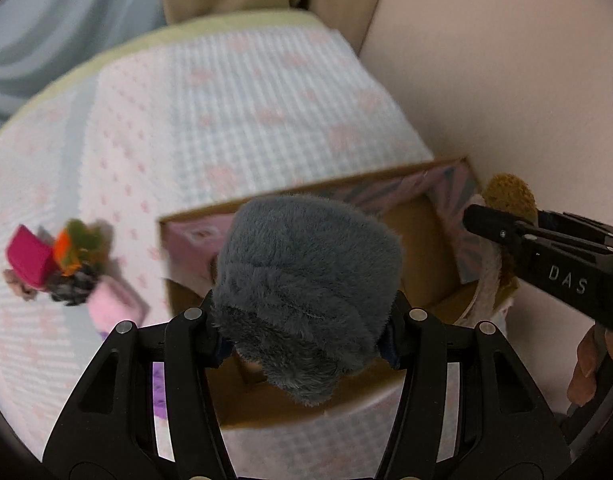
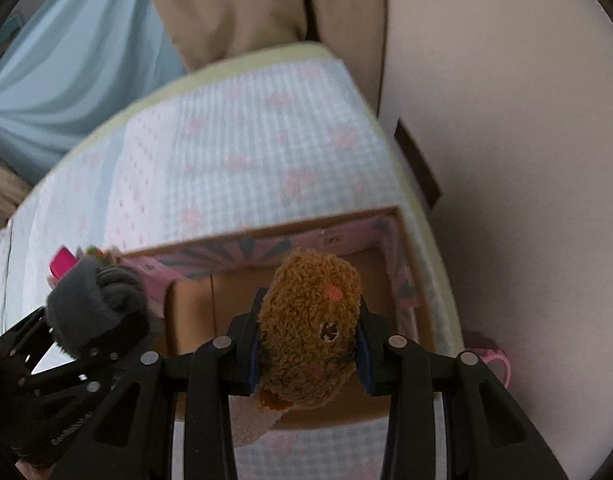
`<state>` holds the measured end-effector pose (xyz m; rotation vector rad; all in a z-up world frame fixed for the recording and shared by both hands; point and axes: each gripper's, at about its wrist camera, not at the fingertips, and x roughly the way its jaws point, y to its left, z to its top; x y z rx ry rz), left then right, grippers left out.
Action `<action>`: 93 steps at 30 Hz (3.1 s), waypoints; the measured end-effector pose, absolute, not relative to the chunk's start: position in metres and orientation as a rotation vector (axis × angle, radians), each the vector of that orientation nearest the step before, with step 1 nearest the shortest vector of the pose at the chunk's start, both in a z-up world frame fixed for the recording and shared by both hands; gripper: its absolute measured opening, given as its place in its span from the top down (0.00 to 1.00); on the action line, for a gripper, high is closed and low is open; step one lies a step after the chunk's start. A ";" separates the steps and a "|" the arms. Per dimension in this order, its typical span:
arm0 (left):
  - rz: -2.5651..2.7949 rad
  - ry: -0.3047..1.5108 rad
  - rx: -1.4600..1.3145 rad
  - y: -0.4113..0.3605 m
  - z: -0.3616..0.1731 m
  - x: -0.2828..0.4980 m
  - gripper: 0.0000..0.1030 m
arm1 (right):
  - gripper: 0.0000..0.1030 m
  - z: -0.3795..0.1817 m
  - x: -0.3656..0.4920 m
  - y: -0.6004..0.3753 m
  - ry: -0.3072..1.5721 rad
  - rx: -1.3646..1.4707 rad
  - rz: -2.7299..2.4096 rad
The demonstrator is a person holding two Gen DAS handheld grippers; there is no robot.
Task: Organize soft objects
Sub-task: 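Carry the grey pouch and teddy keychain over the cardboard box with both tools, then open both tools to drop the pouch and keychain into the box, then withdraw, then grasp the beige scrunchie with the left tool while the right tool grasps the pink zip pouch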
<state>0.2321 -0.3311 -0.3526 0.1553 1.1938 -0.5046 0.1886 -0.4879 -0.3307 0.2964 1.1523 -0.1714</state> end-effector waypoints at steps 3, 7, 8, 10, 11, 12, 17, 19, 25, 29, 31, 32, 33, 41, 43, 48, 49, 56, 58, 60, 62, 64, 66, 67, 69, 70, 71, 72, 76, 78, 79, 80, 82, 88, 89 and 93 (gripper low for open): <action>-0.508 1.246 0.192 -0.340 -0.385 0.242 0.49 | 0.67 -0.361 0.199 -0.486 1.198 0.266 -0.142; -0.514 1.301 0.224 -0.349 -0.413 0.250 0.49 | 0.67 -0.391 0.208 -0.486 1.241 0.267 -0.127; -0.516 1.306 0.237 -0.350 -0.416 0.251 0.49 | 0.67 -0.397 0.210 -0.487 1.247 0.272 -0.127; -0.541 1.302 0.245 -0.353 -0.417 0.252 0.48 | 0.67 -0.404 0.213 -0.489 1.259 0.273 -0.123; -0.566 1.277 0.239 -0.353 -0.413 0.250 0.37 | 0.67 -0.408 0.214 -0.490 1.265 0.274 -0.119; -0.571 1.246 0.249 -0.354 -0.407 0.247 0.15 | 0.60 -0.410 0.216 -0.491 1.269 0.274 -0.117; -0.563 1.163 0.358 -0.358 -0.395 0.235 0.00 | 0.00 -0.421 0.221 -0.493 1.297 0.273 -0.100; -0.562 1.175 0.368 -0.357 -0.397 0.232 0.00 | 0.00 -0.423 0.219 -0.497 1.296 0.297 -0.093; -0.538 1.184 0.330 -0.342 -0.385 0.220 0.00 | 0.00 -0.416 0.210 -0.499 1.254 0.329 -0.114; -0.512 1.167 0.303 -0.329 -0.368 0.209 0.00 | 0.00 -0.403 0.203 -0.499 1.242 0.321 -0.126; -0.507 1.160 0.290 -0.324 -0.359 0.208 0.00 | 0.00 -0.394 0.198 -0.498 1.231 0.312 -0.130; -0.502 1.155 0.287 -0.322 -0.353 0.204 0.00 | 0.00 -0.389 0.196 -0.496 1.226 0.310 -0.132; -0.495 1.149 0.290 -0.320 -0.347 0.200 0.00 | 0.00 -0.384 0.193 -0.495 1.222 0.307 -0.134; -0.476 1.088 0.261 -0.303 -0.289 0.177 0.00 | 0.00 -0.320 0.158 -0.480 1.145 0.283 -0.157; -0.467 1.072 0.258 -0.299 -0.275 0.172 0.00 | 0.00 -0.304 0.150 -0.476 1.135 0.278 -0.169; -0.442 1.009 0.210 -0.272 -0.228 0.152 0.00 | 0.00 -0.255 0.123 -0.460 1.085 0.282 -0.190; -0.432 0.998 0.197 -0.264 -0.218 0.148 0.00 | 0.00 -0.247 0.118 -0.456 1.071 0.284 -0.194; -0.333 0.932 0.136 -0.203 -0.172 0.125 0.00 | 0.00 -0.195 0.094 -0.416 0.990 0.230 -0.164; -0.292 0.918 0.122 -0.183 -0.165 0.119 0.00 | 0.00 -0.184 0.090 -0.403 0.963 0.210 -0.146; -0.255 0.907 0.102 -0.162 -0.157 0.114 0.00 | 0.00 -0.175 0.088 -0.389 0.933 0.194 -0.121; -0.231 0.897 0.083 -0.140 -0.151 0.110 0.00 | 0.00 -0.167 0.087 -0.373 0.909 0.173 -0.092; -0.204 0.880 0.072 -0.120 -0.146 0.106 0.00 | 0.00 -0.160 0.088 -0.357 0.891 0.154 -0.061; -0.186 0.870 0.055 -0.102 -0.144 0.103 0.00 | 0.00 -0.156 0.089 -0.342 0.879 0.150 -0.028; -0.178 0.866 0.042 -0.092 -0.143 0.102 0.00 | 0.00 -0.154 0.092 -0.333 0.874 0.152 -0.004; -0.164 0.864 0.019 -0.070 -0.142 0.101 0.00 | 0.00 -0.151 0.095 -0.319 0.867 0.152 0.026; -0.160 0.864 0.011 -0.060 -0.142 0.101 0.00 | 0.00 -0.149 0.098 -0.311 0.864 0.148 0.041; -0.159 0.864 0.002 -0.049 -0.142 0.103 0.00 | 0.00 -0.148 0.101 -0.301 0.861 0.144 0.055; -0.161 0.865 -0.004 -0.038 -0.142 0.104 0.00 | 0.00 -0.146 0.104 -0.293 0.860 0.142 0.065; -0.171 0.871 -0.005 0.001 -0.144 0.114 0.00 | 0.00 -0.140 0.113 -0.257 0.851 0.152 0.101; -0.184 0.869 -0.001 0.021 -0.145 0.120 0.00 | 0.00 -0.140 0.118 -0.238 0.852 0.164 0.106; -0.191 0.869 0.003 0.030 -0.147 0.123 0.00 | 0.00 -0.141 0.121 -0.229 0.853 0.169 0.110; -0.196 0.870 0.005 0.035 -0.149 0.127 0.00 | 0.00 -0.142 0.124 -0.221 0.856 0.173 0.113; -0.213 0.878 0.010 0.051 -0.155 0.137 0.00 | 0.00 -0.146 0.133 -0.203 0.861 0.176 0.116; -0.287 0.907 0.019 0.092 -0.184 0.175 0.00 | 0.00 -0.164 0.158 -0.166 0.873 0.210 0.114; -0.295 0.909 0.023 0.096 -0.189 0.179 0.00 | 0.00 -0.169 0.164 -0.160 0.879 0.213 0.112; -0.330 0.929 0.047 0.110 -0.220 0.210 0.00 | 0.00 -0.189 0.188 -0.136 0.892 0.195 0.123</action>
